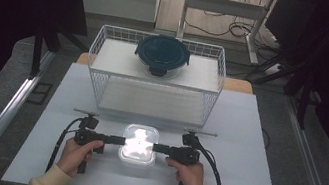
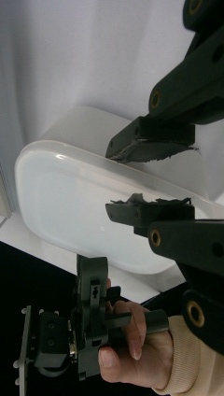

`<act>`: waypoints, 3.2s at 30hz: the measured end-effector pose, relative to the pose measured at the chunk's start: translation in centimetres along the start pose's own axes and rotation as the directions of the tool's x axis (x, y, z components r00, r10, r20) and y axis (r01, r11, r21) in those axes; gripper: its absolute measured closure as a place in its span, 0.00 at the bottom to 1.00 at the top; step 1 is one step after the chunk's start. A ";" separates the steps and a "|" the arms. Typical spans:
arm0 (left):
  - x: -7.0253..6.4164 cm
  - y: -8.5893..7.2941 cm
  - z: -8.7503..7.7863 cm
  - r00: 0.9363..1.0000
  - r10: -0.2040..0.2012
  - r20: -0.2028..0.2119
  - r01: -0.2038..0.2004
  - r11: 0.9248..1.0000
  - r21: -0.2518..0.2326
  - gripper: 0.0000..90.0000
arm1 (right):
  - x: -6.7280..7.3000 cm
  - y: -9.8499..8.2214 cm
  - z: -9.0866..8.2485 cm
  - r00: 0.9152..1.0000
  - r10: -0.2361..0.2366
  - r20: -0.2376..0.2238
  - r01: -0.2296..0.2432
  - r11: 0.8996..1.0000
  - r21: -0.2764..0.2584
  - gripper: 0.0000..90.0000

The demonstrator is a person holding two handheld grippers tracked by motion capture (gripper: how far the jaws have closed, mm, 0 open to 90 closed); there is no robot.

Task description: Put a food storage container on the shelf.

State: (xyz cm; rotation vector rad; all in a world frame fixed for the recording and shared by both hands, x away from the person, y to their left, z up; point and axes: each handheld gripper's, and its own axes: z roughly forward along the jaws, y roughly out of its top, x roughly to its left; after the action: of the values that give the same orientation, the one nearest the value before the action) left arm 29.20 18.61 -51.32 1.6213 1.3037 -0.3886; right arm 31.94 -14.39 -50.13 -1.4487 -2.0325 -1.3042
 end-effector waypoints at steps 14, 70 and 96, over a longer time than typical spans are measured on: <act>-1.1 -0.4 -1.2 0.998 0.055 -0.006 -0.055 0.998 -0.024 0.89 | 0.8 -0.5 -1.1 0.998 -0.053 -0.032 0.052 0.998 -0.025 0.90; -10.8 5.0 -6.9 0.948 0.318 -0.023 -0.317 0.931 -0.180 0.89 | 9.5 4.9 -8.2 0.926 -0.376 0.022 0.372 0.904 -0.209 0.89; -14.0 9.1 -9.1 0.925 0.380 -0.032 -0.378 0.901 -0.212 0.89 | 12.8 8.5 -10.7 0.907 -0.420 0.039 0.416 0.874 -0.251 0.89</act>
State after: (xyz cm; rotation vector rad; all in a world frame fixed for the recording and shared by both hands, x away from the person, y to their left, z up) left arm 29.10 18.79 -32.26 1.6376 0.9538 -0.0145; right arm 31.32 -15.18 -31.49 -1.1141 -2.3235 -1.8003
